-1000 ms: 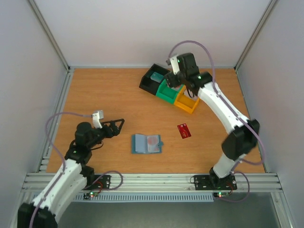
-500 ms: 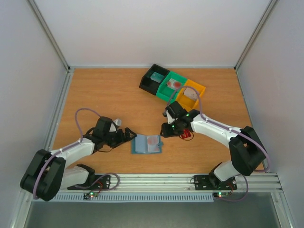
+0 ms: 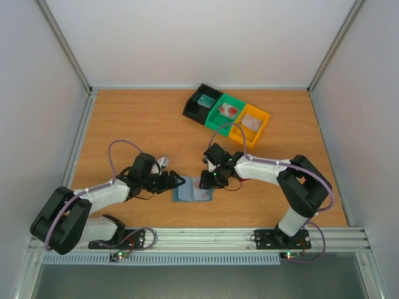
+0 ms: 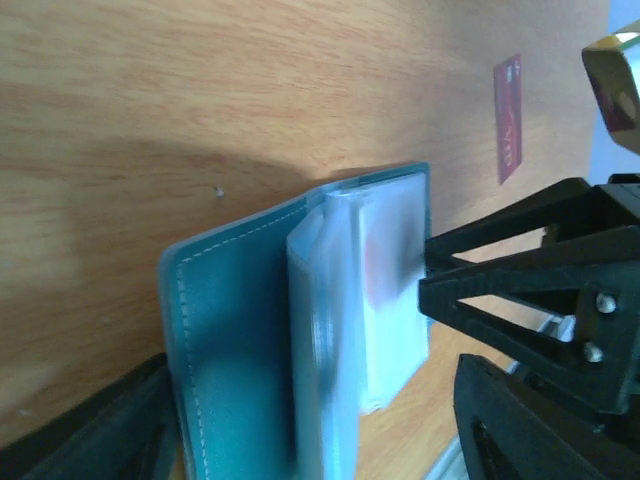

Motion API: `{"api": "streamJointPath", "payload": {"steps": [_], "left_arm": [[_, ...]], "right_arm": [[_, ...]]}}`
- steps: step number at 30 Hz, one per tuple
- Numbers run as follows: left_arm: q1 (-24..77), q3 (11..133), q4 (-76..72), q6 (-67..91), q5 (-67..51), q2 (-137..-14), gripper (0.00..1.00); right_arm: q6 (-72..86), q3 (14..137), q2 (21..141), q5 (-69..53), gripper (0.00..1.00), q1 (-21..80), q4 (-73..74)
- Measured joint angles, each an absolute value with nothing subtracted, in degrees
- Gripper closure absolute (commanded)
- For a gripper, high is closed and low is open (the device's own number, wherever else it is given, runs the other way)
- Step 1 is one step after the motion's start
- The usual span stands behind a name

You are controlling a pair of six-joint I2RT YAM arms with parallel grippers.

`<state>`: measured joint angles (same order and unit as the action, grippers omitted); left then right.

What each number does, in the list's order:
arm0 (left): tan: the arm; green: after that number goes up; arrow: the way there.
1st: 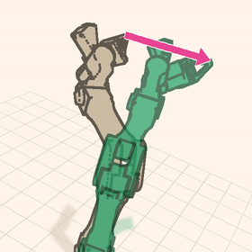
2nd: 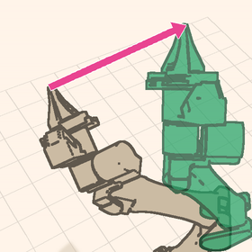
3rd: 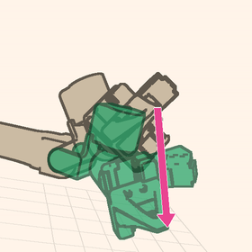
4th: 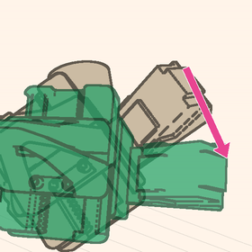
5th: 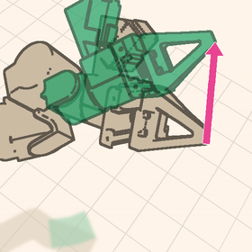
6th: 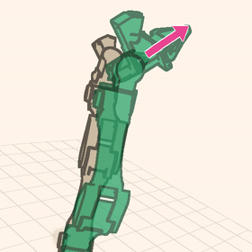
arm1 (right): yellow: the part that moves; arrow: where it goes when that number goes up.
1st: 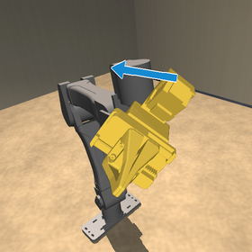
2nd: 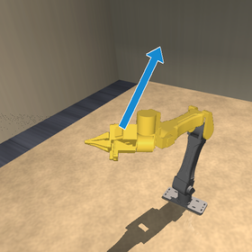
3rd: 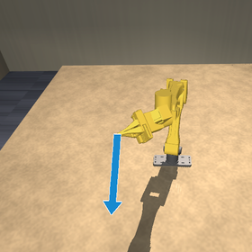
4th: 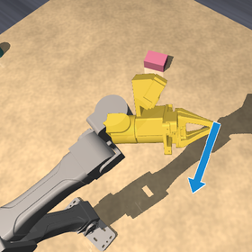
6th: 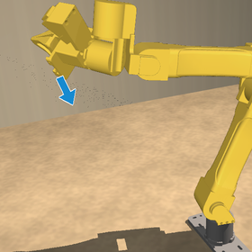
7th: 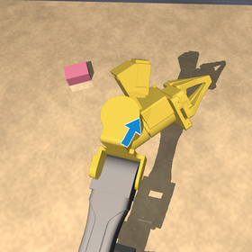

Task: Take the credit cards out of the card holder

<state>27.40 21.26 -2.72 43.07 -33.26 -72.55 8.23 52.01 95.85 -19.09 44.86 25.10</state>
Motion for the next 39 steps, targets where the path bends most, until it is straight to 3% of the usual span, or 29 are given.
{"api": "streamJointPath", "payload": {"steps": [3, 6, 15, 20, 31, 39], "left_arm": [[28.58, 21.26, -4.27, 42.70, -33.76, -72.55, 0.52], [29.85, 21.17, -5.69, 42.68, -33.71, -72.55, 0.64], [31.86, 21.04, -7.62, 41.98, -32.29, -72.75, 0.73], [31.97, 20.62, -7.64, 41.67, -31.16, -72.79, 0.99], [32.01, 17.45, -10.24, 41.56, -30.37, -67.20, 1.00], [32.08, 15.68, -15.00, 40.23, -31.35, -57.80, 1.00]], "right_arm": [[8.14, 52.01, 96.05, -19.00, 0.64, 44.86, 24.32], [7.75, 52.01, 96.05, -19.05, 0.63, 44.86, 24.25], [7.51, 51.44, 96.05, -22.72, 0.60, 44.84, 21.61], [8.32, 51.22, 96.07, -26.94, 0.58, 44.86, 18.44], [9.23, 52.27, 95.44, -33.78, 0.54, 44.86, 14.55], [0.25, 60.38, 82.41, -35.90, 0.46, 44.84, 19.86]]}}
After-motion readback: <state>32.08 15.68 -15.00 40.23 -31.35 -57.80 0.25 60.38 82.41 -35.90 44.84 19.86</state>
